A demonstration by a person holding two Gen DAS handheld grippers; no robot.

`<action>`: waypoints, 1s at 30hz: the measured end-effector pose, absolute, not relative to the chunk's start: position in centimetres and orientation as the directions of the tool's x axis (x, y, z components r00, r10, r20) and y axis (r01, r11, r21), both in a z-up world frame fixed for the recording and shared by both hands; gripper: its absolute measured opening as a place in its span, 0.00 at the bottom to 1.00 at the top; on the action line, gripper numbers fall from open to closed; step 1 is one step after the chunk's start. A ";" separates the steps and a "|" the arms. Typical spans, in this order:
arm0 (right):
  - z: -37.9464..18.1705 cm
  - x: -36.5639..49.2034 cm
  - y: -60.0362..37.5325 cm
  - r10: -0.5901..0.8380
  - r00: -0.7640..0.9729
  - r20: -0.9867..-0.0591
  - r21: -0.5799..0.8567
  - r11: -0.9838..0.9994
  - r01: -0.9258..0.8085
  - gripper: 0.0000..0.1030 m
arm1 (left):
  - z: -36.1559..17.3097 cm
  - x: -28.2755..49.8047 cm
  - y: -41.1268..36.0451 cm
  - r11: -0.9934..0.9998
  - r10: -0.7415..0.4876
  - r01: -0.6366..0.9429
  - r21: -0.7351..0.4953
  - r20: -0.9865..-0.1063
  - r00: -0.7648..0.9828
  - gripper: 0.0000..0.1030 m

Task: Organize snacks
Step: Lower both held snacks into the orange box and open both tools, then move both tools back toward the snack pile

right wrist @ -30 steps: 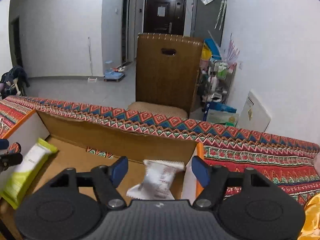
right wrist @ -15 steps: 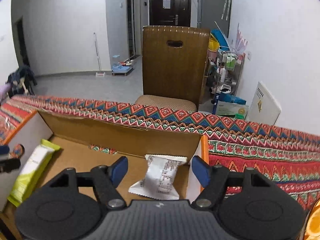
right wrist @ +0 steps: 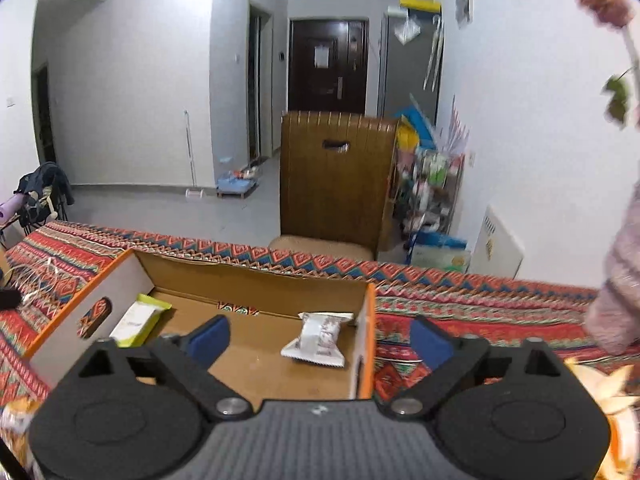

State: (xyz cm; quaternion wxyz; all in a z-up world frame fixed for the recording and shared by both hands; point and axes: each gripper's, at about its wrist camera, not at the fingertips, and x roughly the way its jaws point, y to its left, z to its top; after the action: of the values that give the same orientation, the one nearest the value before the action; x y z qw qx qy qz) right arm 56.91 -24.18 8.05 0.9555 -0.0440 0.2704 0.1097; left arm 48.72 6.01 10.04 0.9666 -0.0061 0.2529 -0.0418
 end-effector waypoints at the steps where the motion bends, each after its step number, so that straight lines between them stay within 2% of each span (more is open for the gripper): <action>1: 8.2 55.6 -24.5 0.177 0.841 -0.511 -0.040 0.972 -0.229 0.98 | 10.6 47.2 5.9 0.997 -0.078 0.079 -0.017 -0.464 0.882 0.84; 5: 8.6 50.2 -26.1 0.191 0.859 -0.474 -0.038 0.971 -0.236 0.98 | 11.8 41.8 5.9 0.998 -0.064 0.066 -0.009 -0.407 0.911 0.87; 6: 8.6 48.3 -26.5 0.207 0.863 -0.462 -0.030 0.968 -0.248 0.98 | 12.0 40.5 5.9 0.998 -0.065 0.064 -0.015 -0.398 0.915 0.92; 9: 8.2 43.4 -27.2 0.240 0.868 -0.434 -0.025 0.960 -0.278 1.00 | 11.9 36.0 6.0 0.996 -0.091 0.081 -0.042 -0.376 0.922 0.96; 15: 6.3 33.7 -28.2 0.295 0.864 -0.408 0.010 0.948 -0.319 1.00 | 9.7 27.9 5.3 0.991 -0.127 0.106 -0.079 -0.369 0.921 1.00; 19: 4.6 28.0 -28.2 0.286 0.873 -0.396 0.017 0.952 -0.304 1.00 | 7.8 23.2 4.9 0.998 -0.033 0.011 -0.066 -0.347 0.937 1.00; 24: 2.2 22.3 -28.1 0.253 0.882 -0.397 0.053 0.966 -0.253 1.00 | 4.7 19.2 5.5 0.989 0.005 -0.067 -0.134 -0.418 0.909 1.00; 30: 0.2 18.3 -27.7 0.224 0.875 -0.429 0.071 0.974 -0.215 1.00 | 2.2 16.5 6.3 0.988 0.000 -0.076 -0.135 -0.491 0.871 1.00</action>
State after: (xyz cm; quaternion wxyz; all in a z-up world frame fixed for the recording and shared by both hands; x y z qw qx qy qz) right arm 18.32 -27.74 0.15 0.9682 0.0104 0.2226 0.1134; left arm 16.46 6.27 2.21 0.9644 -0.0752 0.2528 0.0196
